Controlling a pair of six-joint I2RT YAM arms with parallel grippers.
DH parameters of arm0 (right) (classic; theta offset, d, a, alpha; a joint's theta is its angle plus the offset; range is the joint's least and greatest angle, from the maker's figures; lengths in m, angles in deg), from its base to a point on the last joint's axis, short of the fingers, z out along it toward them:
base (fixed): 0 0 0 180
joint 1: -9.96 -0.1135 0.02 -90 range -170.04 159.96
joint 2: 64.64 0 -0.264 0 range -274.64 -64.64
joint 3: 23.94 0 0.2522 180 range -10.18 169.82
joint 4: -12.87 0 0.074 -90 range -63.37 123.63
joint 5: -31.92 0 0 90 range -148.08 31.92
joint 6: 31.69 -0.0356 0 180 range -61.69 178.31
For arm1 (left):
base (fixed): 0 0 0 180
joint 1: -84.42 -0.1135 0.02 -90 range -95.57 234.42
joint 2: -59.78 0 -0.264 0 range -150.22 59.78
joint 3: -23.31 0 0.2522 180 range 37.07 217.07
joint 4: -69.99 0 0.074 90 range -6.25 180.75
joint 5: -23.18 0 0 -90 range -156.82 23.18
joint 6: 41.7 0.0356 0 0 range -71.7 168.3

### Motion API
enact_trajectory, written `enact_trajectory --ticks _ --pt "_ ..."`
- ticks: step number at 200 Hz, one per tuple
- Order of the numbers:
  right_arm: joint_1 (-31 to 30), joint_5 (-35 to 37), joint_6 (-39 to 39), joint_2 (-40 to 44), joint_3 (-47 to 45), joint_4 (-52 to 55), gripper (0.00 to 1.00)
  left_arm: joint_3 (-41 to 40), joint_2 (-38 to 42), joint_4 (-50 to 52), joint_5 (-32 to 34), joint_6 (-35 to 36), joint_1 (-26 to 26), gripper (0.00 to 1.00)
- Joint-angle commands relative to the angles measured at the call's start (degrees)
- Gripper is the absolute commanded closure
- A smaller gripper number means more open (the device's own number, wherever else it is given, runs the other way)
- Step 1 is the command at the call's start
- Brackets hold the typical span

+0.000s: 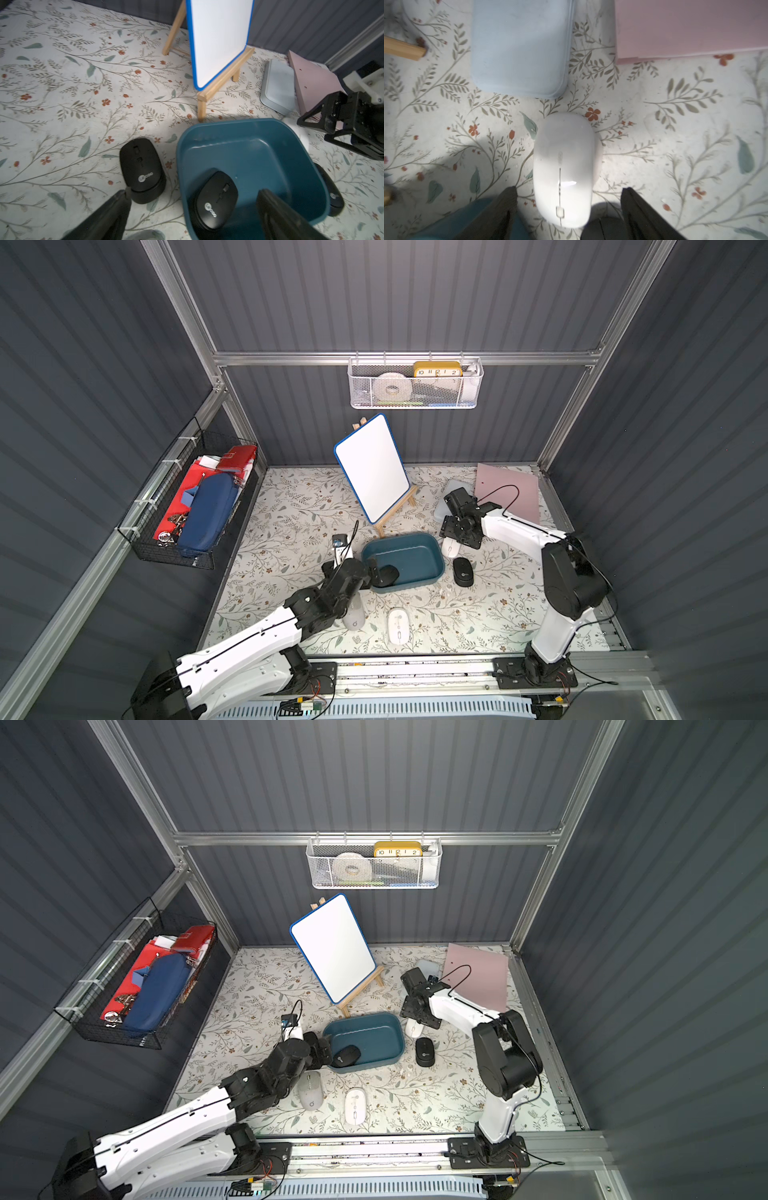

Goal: Take out the mouse from the storage box
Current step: Place the mouse at the center of the board, then pick up the mouse from the storage box.

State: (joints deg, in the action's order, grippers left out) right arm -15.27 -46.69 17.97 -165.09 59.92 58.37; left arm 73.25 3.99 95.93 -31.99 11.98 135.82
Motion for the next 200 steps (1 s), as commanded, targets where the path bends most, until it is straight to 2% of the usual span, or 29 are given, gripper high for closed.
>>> enact_trajectory --ticks 1,16,45,80,109,128,155,200 --pt "-0.1 -0.1 2.3 5.2 -3.2 1.5 0.18 10.7 -7.4 4.5 -5.5 2.8 -0.2 0.01" --pt "-0.1 -1.2 2.9 8.1 -5.6 1.5 0.17 16.7 -13.2 9.5 -7.4 3.2 -0.4 0.01" --pt "-0.2 -3.0 5.0 13.4 -9.7 1.3 0.18 24.8 -21.2 16.2 -18.6 6.8 -2.1 0.01" --pt "-0.2 -3.5 6.0 19.8 -15.0 -0.3 0.18 38.4 -33.4 32.7 -21.4 9.7 -2.8 0.00" --pt "-0.1 -3.6 5.9 22.6 -18.5 -2.1 0.18 46.6 -43.3 43.8 -23.4 13.6 -2.8 0.01" --pt "-0.1 -4.1 5.6 23.2 -19.9 -2.6 0.18 48.7 -47.5 47.7 -23.4 16.2 -2.8 0.01" --pt "-0.1 -5.2 5.7 23.3 -21.2 -2.9 0.18 49.6 -49.0 49.4 -24.5 20.1 -2.8 0.04" --pt "-0.1 -6.6 5.3 25.1 -23.2 -3.5 0.18 48.6 -51.9 48.3 -24.0 20.5 -2.8 0.07"
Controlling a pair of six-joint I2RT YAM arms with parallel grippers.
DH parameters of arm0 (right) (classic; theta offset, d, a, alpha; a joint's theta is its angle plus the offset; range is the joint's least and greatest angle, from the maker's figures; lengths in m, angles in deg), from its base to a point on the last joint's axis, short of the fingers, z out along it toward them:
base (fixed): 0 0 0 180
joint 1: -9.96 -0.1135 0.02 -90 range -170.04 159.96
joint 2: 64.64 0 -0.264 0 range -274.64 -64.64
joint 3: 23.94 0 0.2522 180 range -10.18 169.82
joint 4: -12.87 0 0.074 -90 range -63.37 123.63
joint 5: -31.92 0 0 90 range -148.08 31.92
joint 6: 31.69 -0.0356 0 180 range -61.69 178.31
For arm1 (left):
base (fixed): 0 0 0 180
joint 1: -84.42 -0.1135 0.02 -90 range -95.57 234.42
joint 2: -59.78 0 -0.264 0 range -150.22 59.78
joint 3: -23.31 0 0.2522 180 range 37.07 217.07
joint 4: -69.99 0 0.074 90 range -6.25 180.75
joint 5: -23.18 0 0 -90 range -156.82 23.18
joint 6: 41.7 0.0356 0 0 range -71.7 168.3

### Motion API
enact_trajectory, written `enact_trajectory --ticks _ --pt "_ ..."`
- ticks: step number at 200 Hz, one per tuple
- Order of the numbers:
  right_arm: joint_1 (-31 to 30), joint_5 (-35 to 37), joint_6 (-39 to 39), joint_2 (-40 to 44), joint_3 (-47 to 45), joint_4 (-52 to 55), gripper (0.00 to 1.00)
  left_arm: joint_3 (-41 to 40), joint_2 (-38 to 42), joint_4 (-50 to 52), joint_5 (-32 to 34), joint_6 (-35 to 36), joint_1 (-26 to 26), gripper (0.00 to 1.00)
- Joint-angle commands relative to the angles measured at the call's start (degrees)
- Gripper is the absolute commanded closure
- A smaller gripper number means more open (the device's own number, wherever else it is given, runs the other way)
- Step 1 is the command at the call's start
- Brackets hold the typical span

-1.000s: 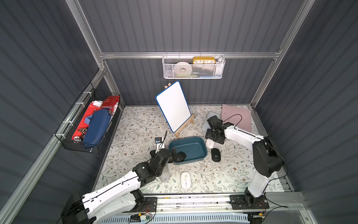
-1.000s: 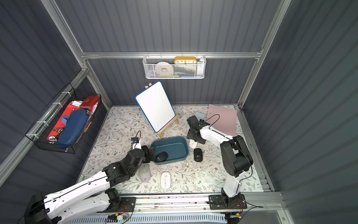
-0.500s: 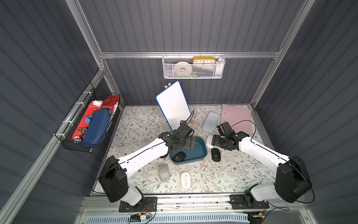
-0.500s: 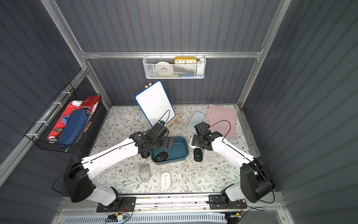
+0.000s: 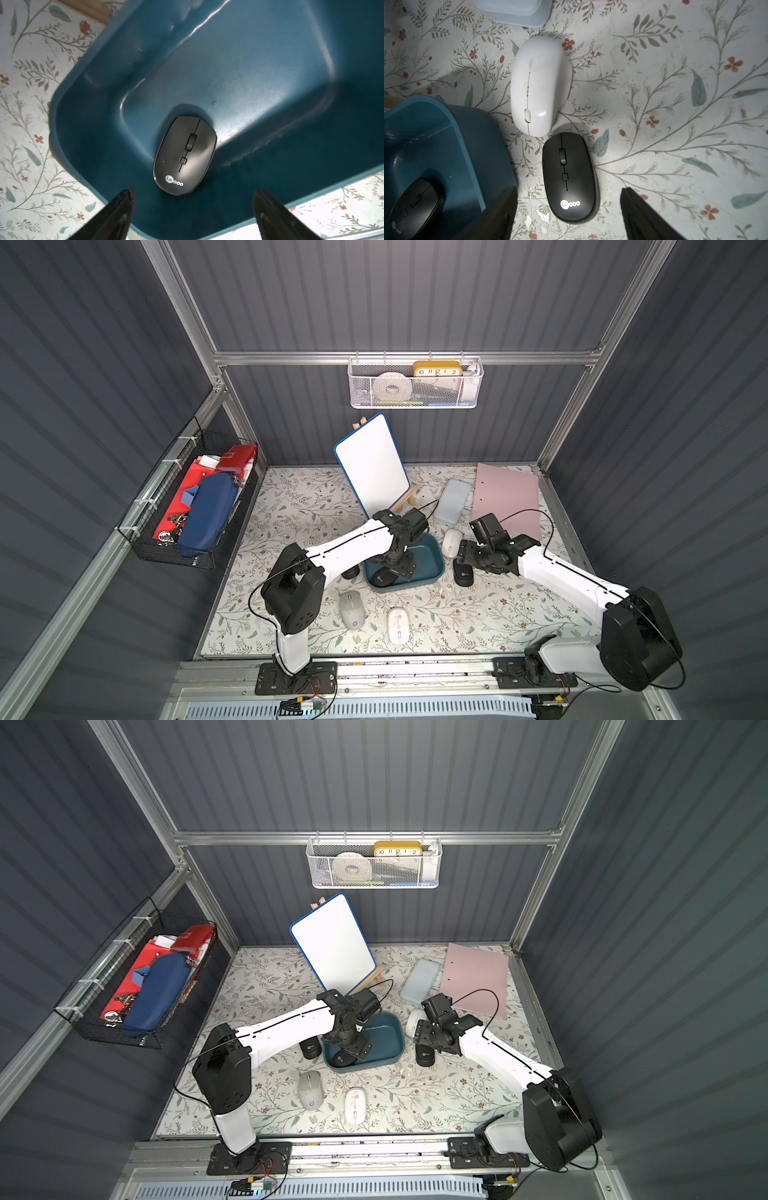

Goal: Take out the mouse from the storage box
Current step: Pick up the mouse from the storage box.

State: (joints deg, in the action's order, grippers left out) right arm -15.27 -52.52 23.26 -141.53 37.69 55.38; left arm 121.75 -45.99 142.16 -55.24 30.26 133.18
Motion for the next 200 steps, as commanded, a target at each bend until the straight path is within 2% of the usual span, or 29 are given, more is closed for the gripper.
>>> enact_trajectory --ticks 1,77,124,200 --pt "-0.1 -0.7 0.1 1.7 -1.0 -0.5 0.18 0.0 -2.0 2.0 -0.8 2.2 -0.1 0.07" --pt "-0.2 -1.1 -0.2 2.8 -1.2 0.0 0.19 -4.6 -4.3 -1.9 -0.8 2.0 -0.4 0.05" --pt "-0.1 -0.7 -0.5 3.5 -2.1 -0.2 0.18 -6.7 -5.9 -4.3 -0.6 1.5 -1.5 0.09" --pt "-0.1 -1.6 -1.0 2.9 -2.1 0.5 0.19 -4.5 -8.4 -8.7 2.7 1.9 -3.1 0.18"
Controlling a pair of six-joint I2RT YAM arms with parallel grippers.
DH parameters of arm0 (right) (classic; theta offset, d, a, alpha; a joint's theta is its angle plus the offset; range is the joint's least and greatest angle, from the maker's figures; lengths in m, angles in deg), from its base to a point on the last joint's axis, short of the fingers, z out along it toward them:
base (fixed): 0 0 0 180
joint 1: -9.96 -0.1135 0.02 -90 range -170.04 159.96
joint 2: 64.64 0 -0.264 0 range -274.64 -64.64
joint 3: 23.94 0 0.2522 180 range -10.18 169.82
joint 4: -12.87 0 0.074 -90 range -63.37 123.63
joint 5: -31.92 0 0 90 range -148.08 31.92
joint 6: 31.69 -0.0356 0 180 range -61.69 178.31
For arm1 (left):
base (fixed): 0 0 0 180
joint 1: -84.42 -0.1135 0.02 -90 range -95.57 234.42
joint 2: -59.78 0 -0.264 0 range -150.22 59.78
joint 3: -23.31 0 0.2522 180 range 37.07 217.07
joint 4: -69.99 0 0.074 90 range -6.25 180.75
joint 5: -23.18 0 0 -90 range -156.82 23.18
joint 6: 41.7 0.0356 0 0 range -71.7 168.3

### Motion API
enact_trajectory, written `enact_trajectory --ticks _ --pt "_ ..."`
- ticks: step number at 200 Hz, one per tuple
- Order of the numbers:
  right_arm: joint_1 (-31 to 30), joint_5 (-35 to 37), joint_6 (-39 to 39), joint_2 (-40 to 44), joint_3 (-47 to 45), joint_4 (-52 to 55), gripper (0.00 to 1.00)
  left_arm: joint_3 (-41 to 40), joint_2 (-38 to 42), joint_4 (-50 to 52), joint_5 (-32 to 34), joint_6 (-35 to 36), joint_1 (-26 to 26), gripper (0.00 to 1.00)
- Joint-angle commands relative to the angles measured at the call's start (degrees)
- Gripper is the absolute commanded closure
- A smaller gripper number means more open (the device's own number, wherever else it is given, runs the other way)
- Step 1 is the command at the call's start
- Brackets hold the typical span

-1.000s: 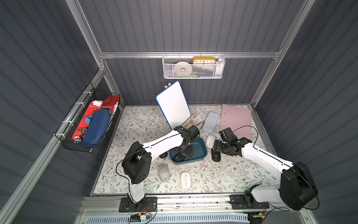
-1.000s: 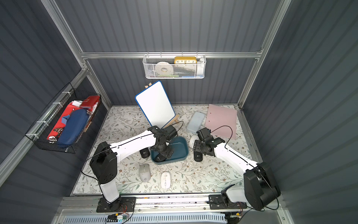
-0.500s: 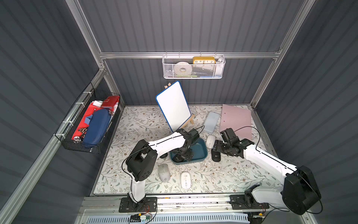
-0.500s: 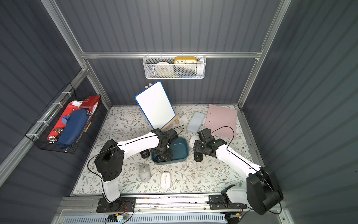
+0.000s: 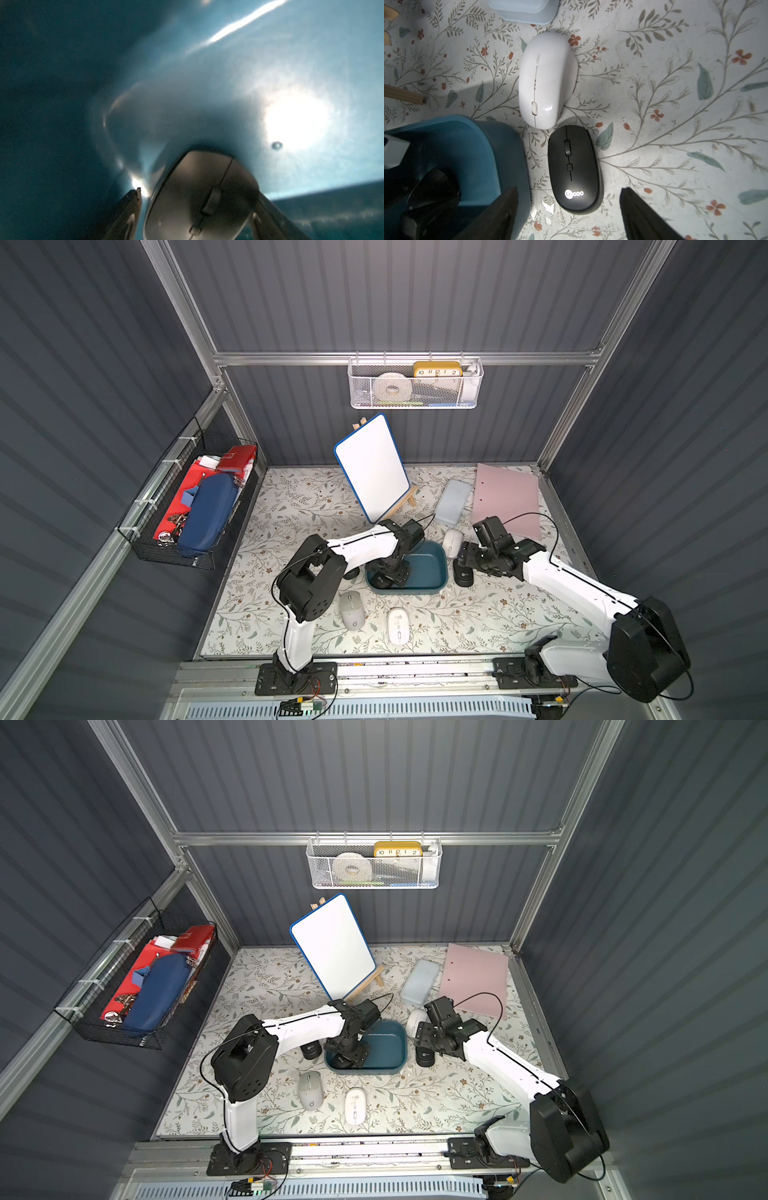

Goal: Take out the mouse from the storage box
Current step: Pick up the mouse from the storage box.

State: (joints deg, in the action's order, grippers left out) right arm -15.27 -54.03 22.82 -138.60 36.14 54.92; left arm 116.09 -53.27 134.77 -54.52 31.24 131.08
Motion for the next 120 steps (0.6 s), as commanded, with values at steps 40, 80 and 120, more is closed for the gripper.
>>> enact_trajectory --ticks 40,80,120 --pt "-0.2 0.3 -0.7 1.1 -1.1 1.0 0.19 1.4 -0.9 -5.0 4.8 -1.3 -3.6 0.23" --pt "-0.2 -0.1 -0.9 1.7 -1.4 1.2 0.19 2.6 2.3 -8.0 2.4 -1.3 -3.7 0.23" --pt "-0.1 -0.2 -1.0 1.6 -1.7 1.2 0.19 -1.2 4.4 -6.8 0.7 -1.1 -3.8 0.17"
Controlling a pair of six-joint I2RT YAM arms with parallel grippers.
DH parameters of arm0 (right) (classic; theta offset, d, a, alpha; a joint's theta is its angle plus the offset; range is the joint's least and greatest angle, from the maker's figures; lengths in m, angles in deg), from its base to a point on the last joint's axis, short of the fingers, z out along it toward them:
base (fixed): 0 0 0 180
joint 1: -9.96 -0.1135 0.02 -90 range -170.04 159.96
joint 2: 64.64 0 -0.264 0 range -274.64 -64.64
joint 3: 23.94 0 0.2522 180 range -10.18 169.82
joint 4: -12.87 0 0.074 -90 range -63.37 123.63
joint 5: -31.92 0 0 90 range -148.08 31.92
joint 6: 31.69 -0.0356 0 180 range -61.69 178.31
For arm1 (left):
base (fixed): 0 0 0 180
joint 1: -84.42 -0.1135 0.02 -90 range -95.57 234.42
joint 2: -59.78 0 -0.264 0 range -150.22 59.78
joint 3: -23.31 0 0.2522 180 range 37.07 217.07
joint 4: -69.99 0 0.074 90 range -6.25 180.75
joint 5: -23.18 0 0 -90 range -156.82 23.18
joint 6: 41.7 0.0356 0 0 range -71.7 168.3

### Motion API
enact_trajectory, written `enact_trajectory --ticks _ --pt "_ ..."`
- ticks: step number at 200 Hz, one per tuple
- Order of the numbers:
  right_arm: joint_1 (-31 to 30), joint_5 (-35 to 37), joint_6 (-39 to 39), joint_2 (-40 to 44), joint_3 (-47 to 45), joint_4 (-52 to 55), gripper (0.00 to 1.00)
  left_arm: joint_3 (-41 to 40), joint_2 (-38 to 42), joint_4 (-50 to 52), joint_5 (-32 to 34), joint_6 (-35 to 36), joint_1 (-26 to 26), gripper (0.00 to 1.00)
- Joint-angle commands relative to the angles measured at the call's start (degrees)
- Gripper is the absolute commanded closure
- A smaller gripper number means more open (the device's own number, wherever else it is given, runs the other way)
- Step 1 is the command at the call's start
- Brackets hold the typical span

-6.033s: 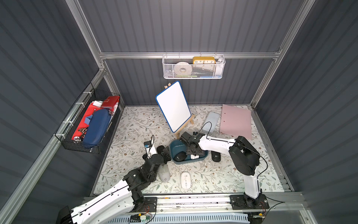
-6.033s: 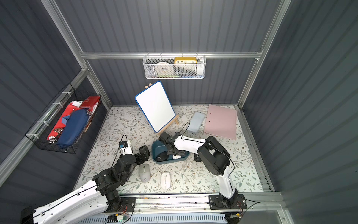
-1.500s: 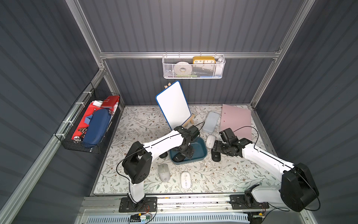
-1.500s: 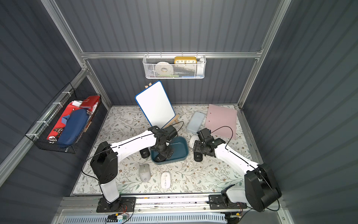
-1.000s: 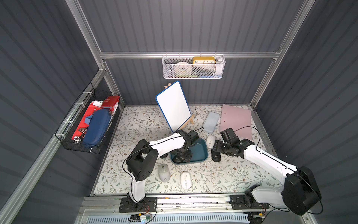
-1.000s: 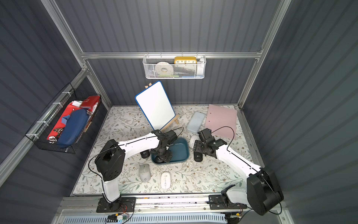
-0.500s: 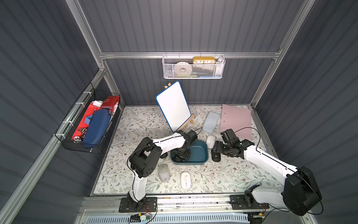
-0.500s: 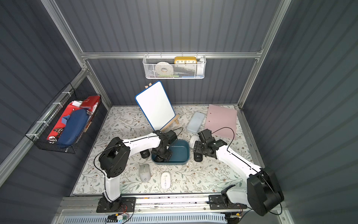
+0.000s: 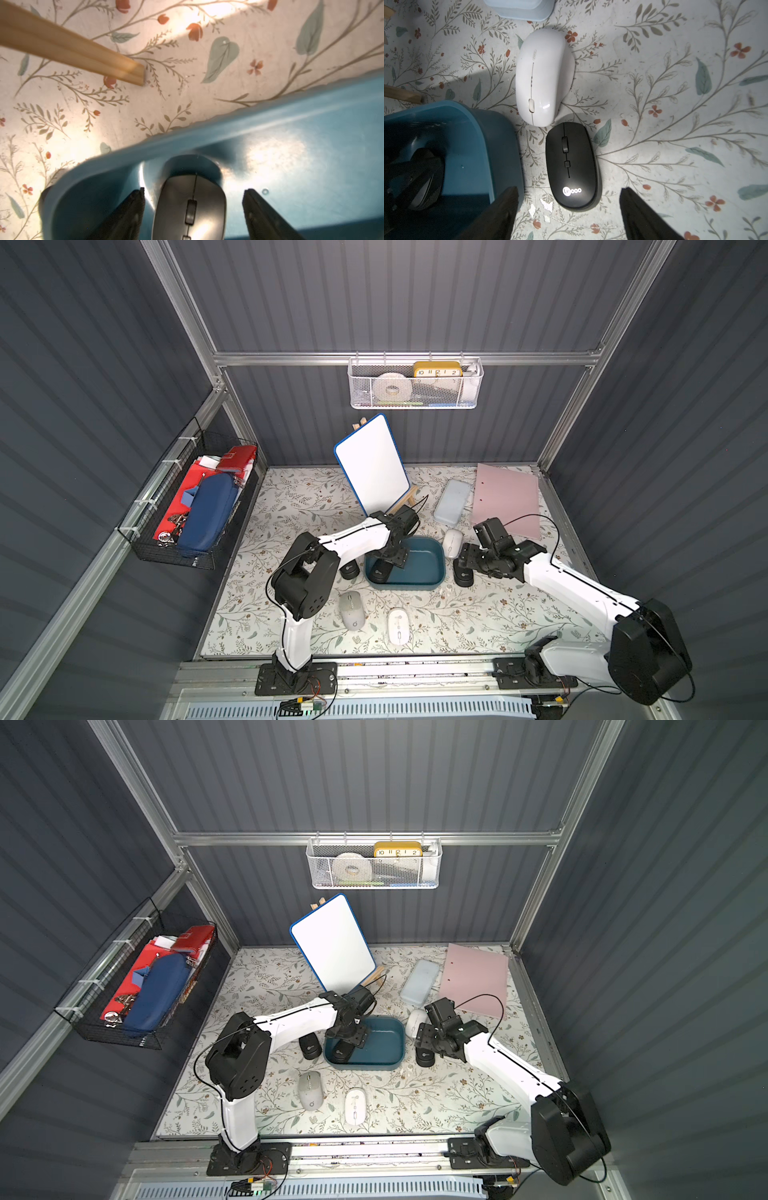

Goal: Take out the mouse from the storage box
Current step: Pick up the mouse from the storage box.

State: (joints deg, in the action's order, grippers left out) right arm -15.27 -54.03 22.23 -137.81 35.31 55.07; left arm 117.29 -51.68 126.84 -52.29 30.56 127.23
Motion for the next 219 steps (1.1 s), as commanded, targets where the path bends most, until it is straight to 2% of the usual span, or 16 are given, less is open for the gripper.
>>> enact_trajectory --ticks 1,25,70,101,138,196,219 --pt "-0.1 -0.2 -0.4 0.8 -0.8 1.0 0.19 -2.5 2.8 1.1 -1.5 -0.5 0.1 0.16" --pt "-0.2 -0.6 -0.7 0.2 -0.8 0.6 0.19 -3.9 3.2 1.3 -2.8 -0.7 0.2 0.14" --pt "-0.2 -0.4 -0.8 0.7 -0.8 1.0 0.20 -5.1 1.5 1.7 -4.5 -1.7 0.1 0.17" --pt "-0.2 0.0 -0.8 1.3 -0.9 1.1 0.20 -5.7 1.2 1.6 -4.3 -1.6 0.1 0.10" --pt "-0.2 0.5 -0.8 1.8 -0.7 1.3 0.20 -5.3 1.1 0.3 -3.9 -1.6 0.1 0.18" --pt "-0.2 1.8 -0.8 3.3 -0.8 2.4 0.20 -4.1 0.1 -0.8 -1.6 -2.2 0.1 0.36" --pt "-0.2 2.1 -0.8 5.2 -1.1 2.6 0.20 -3.3 0.5 -1.0 -1.4 -2.6 0.1 0.38"
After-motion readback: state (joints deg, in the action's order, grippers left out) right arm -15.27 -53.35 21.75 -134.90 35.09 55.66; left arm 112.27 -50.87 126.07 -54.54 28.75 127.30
